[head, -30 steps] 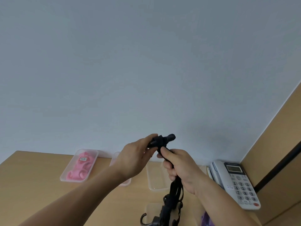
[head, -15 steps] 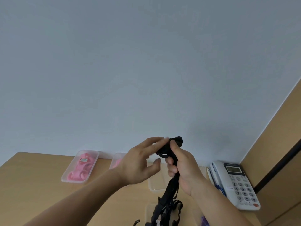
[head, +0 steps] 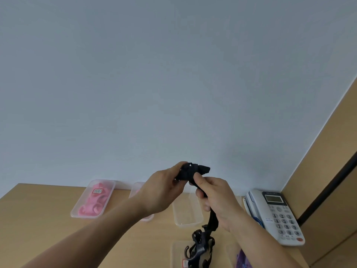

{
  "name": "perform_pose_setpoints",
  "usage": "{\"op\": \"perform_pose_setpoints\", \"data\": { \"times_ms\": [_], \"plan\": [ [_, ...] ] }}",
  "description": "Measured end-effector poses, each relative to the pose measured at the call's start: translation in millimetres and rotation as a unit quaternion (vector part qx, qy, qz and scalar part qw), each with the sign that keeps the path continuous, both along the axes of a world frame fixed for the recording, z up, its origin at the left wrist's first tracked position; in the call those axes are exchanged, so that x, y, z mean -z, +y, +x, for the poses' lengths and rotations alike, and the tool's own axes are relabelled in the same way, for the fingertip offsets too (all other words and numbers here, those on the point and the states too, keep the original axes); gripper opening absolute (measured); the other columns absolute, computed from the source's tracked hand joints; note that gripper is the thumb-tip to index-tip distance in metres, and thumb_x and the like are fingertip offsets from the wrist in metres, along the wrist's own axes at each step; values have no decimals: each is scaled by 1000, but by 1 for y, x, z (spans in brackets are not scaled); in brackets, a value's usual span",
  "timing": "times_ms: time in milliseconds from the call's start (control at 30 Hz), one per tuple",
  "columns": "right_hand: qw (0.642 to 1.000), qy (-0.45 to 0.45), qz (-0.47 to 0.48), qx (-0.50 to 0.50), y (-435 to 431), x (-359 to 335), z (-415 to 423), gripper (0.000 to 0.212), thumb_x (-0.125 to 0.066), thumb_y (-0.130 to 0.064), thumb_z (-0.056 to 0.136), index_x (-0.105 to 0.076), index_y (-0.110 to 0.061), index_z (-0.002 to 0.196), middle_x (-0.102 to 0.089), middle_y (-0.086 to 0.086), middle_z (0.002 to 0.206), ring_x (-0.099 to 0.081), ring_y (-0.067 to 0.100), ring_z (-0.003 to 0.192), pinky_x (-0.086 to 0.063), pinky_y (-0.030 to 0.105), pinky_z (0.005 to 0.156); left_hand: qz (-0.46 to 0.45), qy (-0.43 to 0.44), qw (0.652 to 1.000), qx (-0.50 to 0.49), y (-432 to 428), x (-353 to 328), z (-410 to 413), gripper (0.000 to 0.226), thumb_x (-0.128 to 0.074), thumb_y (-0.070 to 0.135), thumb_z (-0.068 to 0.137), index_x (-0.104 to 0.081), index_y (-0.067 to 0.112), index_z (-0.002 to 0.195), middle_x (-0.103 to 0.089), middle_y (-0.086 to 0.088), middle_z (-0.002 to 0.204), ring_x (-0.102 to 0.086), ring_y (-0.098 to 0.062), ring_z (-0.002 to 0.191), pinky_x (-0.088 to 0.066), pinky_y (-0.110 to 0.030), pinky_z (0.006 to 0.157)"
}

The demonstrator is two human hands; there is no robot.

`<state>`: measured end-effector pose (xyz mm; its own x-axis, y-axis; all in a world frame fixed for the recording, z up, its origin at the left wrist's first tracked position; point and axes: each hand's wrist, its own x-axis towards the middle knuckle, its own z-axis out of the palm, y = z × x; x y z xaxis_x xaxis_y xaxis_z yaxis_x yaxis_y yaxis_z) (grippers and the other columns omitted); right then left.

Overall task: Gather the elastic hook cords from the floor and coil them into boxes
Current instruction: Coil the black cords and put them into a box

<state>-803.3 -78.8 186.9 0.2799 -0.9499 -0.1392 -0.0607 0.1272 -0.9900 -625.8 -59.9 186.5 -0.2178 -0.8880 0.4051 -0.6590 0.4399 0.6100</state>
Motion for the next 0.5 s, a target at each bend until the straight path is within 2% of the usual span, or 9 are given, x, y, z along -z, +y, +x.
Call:
{"op": "perform_pose_setpoints", "data": {
  "times_ms": [67, 100, 167, 233, 333, 400, 433, 467, 500],
  "plan": [
    [1000, -19, 20, -2, -1, -1, 0, 38, -58, -30, 96, -66, 7, 95, -50, 2, 59, -31, 13, 43, -27, 25, 45, -99, -85, 991, -20, 0, 3, 2, 35, -42, 33, 100, -37, 31, 134, -64, 13, 84, -59, -23, 62, -53, -40, 58],
    [999, -33, 33, -7, -1, -1, -1, 34, -56, -26, 96, -66, 7, 98, -52, 3, 60, -32, 14, 44, -28, 26, 45, -145, -117, 982, -20, -1, 5, 4, 38, -39, 34, 98, -33, 28, 136, -67, 6, 87, -58, -26, 59, -52, -39, 52],
    [996, -66, 61, -20, -2, -1, -1, 35, -51, -27, 96, -66, 3, 103, -54, 4, 64, -32, 13, 46, -29, 26, 46, -231, -185, 955, -4, -4, 9, 7, 45, -46, 24, 96, -34, 17, 138, -70, -4, 89, -56, -26, 52, -48, -33, 44],
    [991, -94, 82, -37, -2, -1, -1, 47, -51, -45, 96, -70, -3, 105, -53, 3, 65, -31, 13, 47, -29, 25, 46, -307, -238, 921, 2, -8, 16, 10, 58, -62, 5, 87, -36, 8, 139, -71, -5, 91, -54, -22, 52, -45, -29, 45],
    [991, -102, 79, -16, -4, 0, -1, 53, -60, -64, 82, -77, -14, 85, -50, 2, 64, -28, 12, 47, -28, 24, 44, -333, -250, 909, 18, -15, 22, 12, 70, -62, -5, 81, -35, 11, 143, -70, -4, 100, -60, -21, 64, -50, -33, 52],
    [990, -121, 66, 12, -5, 2, -2, 48, -65, -62, 73, -73, -15, 78, -47, 2, 63, -26, 12, 46, -27, 23, 44, -254, -162, 953, 36, -11, 22, 8, 69, -61, 7, 86, -36, 22, 148, -66, 1, 113, -64, -16, 79, -54, -30, 63],
    [989, -137, 56, 15, -6, 3, -3, 45, -66, -60, 73, -72, -16, 78, -47, 2, 63, -25, 11, 47, -27, 23, 44, -158, -77, 984, 39, -8, 19, 6, 72, -63, 18, 87, -32, 31, 151, -61, 7, 123, -63, -10, 90, -54, -26, 70],
    [987, -154, 42, 11, -6, 3, -4, 43, -67, -58, 74, -72, -16, 80, -47, 1, 64, -26, 11, 47, -29, 22, 44, -32, 17, 999, 40, -5, 16, 5, 78, -64, 33, 85, -26, 39, 152, -54, 15, 130, -62, -5, 97, -53, -22, 75],
    [986, -167, 28, 0, -6, 4, -4, 41, -67, -56, 77, -72, -16, 82, -48, 1, 65, -27, 11, 48, -30, 22, 44, 105, 116, 987, 41, -2, 10, 4, 82, -64, 45, 80, -24, 42, 152, -52, 19, 132, -62, -5, 101, -53, -22, 76]
  ]
}}
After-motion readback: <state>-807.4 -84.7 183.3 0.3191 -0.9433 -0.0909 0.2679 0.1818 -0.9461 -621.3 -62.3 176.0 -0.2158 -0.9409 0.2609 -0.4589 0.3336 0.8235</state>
